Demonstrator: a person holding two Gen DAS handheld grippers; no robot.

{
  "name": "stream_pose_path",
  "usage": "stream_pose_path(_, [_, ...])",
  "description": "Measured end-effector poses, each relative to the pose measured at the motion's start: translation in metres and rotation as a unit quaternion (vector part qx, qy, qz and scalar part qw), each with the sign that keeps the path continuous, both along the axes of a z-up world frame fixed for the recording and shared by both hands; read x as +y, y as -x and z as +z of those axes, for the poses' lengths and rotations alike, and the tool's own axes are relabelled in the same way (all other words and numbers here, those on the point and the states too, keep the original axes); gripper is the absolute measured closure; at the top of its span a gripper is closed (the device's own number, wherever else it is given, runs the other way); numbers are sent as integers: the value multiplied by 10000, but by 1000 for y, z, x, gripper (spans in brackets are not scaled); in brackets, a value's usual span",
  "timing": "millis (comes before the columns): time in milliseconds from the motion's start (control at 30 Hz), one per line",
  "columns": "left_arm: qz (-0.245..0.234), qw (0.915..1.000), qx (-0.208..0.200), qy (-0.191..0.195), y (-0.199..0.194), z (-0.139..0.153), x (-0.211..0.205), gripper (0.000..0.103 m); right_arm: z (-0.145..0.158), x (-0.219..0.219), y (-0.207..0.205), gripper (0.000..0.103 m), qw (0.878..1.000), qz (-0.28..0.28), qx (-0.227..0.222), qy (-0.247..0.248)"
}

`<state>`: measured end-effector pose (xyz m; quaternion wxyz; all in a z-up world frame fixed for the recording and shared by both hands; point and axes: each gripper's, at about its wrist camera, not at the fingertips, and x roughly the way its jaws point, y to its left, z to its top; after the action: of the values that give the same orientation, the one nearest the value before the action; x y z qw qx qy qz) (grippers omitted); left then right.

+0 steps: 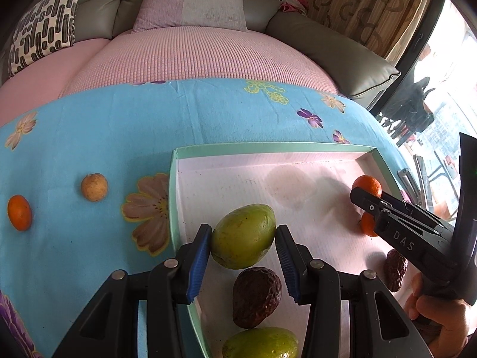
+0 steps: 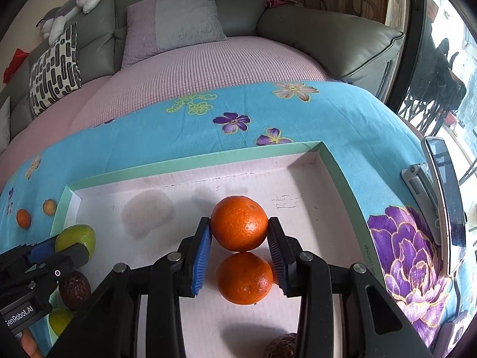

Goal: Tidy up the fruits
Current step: 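Lower both fruits into the tray and open both tools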

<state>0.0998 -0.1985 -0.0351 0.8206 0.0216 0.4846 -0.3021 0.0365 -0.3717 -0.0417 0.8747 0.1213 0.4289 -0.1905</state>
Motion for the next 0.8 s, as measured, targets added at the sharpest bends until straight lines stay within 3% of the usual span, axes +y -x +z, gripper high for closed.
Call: stream_pose_path(800, [-16,10000,8,-95,-1,5,-1,55,-3,2,-1,63,9999,-14,124,-21])
